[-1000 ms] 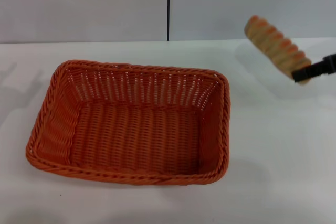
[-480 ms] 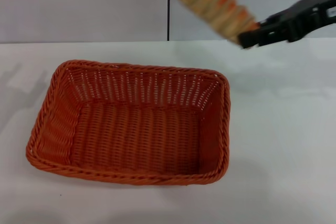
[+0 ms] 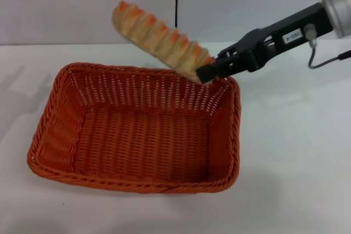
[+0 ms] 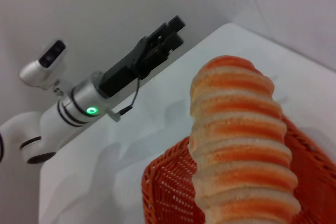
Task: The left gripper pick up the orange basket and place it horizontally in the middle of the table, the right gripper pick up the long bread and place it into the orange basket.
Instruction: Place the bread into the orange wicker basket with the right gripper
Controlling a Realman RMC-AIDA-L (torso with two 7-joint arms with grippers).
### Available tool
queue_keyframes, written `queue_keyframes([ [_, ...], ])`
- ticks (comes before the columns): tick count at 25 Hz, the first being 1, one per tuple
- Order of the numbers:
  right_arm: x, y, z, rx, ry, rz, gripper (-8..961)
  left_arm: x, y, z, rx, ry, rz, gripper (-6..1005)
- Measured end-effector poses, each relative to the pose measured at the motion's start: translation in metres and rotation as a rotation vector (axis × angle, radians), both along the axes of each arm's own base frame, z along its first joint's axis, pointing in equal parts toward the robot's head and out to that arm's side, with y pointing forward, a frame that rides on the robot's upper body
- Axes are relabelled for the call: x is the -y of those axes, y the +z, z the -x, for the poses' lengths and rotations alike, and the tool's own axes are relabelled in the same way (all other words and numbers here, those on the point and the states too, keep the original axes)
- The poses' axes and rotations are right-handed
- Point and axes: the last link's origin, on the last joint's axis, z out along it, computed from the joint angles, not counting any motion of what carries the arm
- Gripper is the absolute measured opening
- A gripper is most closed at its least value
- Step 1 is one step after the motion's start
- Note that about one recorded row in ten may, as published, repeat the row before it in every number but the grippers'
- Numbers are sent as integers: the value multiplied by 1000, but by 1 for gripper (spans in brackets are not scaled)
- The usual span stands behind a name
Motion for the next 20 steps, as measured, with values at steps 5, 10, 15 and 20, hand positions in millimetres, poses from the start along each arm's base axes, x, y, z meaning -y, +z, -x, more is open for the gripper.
queue_keyframes([
  [5, 2, -20, -4, 18, -7, 46, 260, -2, 0, -2, 6, -5, 1, 726],
  [10, 4, -39, -10, 66, 17, 65, 229, -5, 0, -4, 4, -14, 0, 726],
  [15, 4, -50, -10, 51, 74, 35, 234, -7, -3, -4, 9, -14, 7, 726],
  [20, 1, -52, -9, 46, 88, 13, 358, -6, -3, -4, 13, -12, 9, 726],
])
